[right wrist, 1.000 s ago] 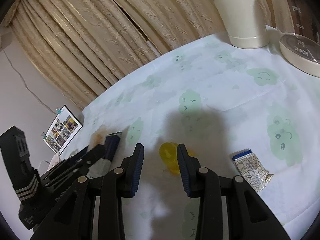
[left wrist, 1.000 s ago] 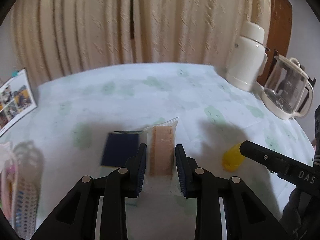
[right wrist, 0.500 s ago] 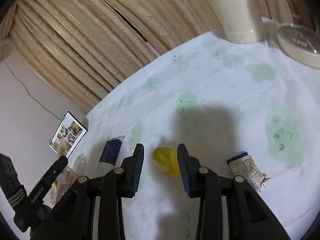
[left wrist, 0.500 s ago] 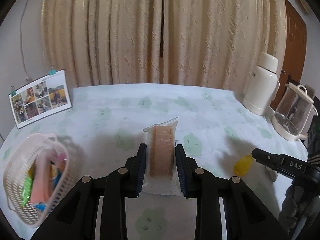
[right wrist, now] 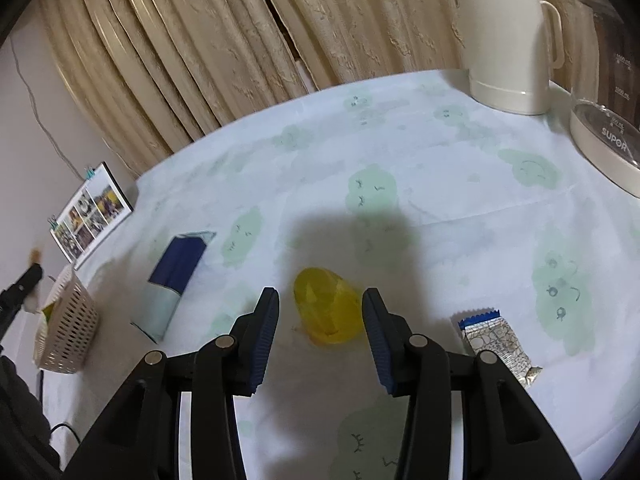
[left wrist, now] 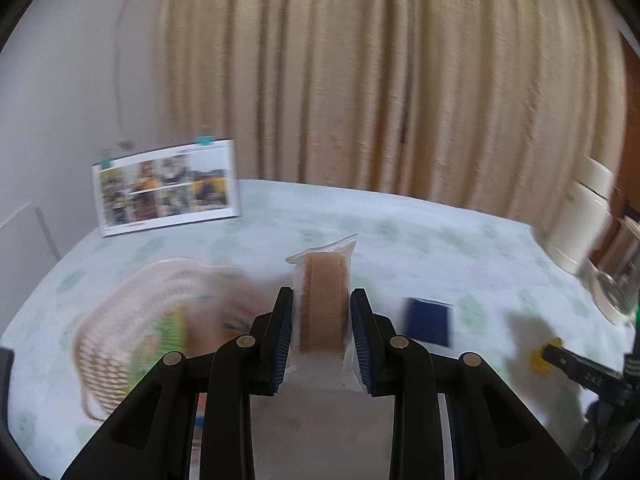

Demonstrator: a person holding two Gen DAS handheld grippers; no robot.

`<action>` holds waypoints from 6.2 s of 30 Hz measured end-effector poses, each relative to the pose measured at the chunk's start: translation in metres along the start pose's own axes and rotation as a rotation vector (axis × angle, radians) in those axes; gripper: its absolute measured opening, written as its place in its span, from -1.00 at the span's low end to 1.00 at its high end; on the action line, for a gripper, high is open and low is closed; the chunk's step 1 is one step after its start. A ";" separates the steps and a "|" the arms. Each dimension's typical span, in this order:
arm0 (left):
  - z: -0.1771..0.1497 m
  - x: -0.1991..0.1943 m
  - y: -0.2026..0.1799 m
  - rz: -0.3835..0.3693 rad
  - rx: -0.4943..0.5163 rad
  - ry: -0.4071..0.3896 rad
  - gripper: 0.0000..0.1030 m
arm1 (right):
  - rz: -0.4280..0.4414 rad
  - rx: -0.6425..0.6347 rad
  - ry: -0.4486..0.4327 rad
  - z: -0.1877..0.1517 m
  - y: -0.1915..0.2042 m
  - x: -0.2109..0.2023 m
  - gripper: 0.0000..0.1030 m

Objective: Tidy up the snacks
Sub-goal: 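Carry the biscuit pack into the pink basket and open the left gripper, then carry the yellow jelly cup into the pink basket and open the right gripper, then move the right gripper to the silver snack packet while the left gripper reaches the blue-and-white box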

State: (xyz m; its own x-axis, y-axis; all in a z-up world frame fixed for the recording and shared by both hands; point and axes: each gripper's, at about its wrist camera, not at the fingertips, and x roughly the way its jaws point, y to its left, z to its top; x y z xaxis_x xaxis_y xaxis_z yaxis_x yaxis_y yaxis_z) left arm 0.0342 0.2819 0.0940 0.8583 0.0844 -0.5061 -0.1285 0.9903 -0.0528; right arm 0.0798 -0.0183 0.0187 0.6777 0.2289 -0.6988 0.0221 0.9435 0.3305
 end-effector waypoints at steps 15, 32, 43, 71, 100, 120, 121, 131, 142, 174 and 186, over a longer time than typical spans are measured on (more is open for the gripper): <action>-0.014 0.004 0.092 0.297 -0.225 -0.022 0.59 | -0.015 -0.012 0.004 -0.002 0.001 0.004 -0.38; -0.031 -0.009 0.135 0.447 -0.402 -0.092 0.59 | 0.153 0.049 -0.025 -0.001 0.003 -0.006 -0.46; -0.034 -0.011 0.134 0.432 -0.397 -0.094 0.59 | 0.133 0.061 -0.069 -0.002 0.006 -0.010 -0.42; -0.033 -0.019 0.123 0.370 -0.379 -0.120 0.59 | 0.026 -0.124 0.037 -0.008 0.055 0.025 -0.40; -0.035 -0.024 0.123 0.330 -0.414 -0.127 0.59 | 0.415 -0.252 0.055 -0.007 0.237 0.020 -0.39; -0.038 -0.035 0.148 0.319 -0.547 -0.152 0.59 | 0.529 -0.244 0.113 -0.005 0.294 0.046 -0.15; -0.038 -0.035 0.148 0.318 -0.547 -0.153 0.59 | 0.541 -0.234 0.123 -0.006 0.293 0.047 -0.15; -0.038 -0.039 0.148 0.324 -0.567 -0.168 0.59 | 0.608 -0.236 0.203 -0.027 0.304 0.055 -0.15; -0.039 -0.037 0.145 0.324 -0.538 -0.165 0.59 | 0.588 -0.233 0.130 -0.026 0.284 0.033 -0.15; -0.035 -0.046 0.066 0.369 -0.196 -0.280 0.63 | 0.302 -0.086 0.045 -0.035 0.150 0.020 -0.06; -0.042 -0.045 0.025 0.342 -0.037 -0.295 0.68 | 0.201 -0.057 0.010 -0.041 0.105 0.004 -0.06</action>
State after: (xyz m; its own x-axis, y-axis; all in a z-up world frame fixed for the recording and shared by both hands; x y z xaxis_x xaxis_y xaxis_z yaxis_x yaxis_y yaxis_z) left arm -0.0279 0.2983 0.0795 0.8678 0.4388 -0.2333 -0.4420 0.8961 0.0415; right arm 0.0553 0.0913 0.0245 0.6571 0.4162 -0.6285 -0.1547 0.8905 0.4279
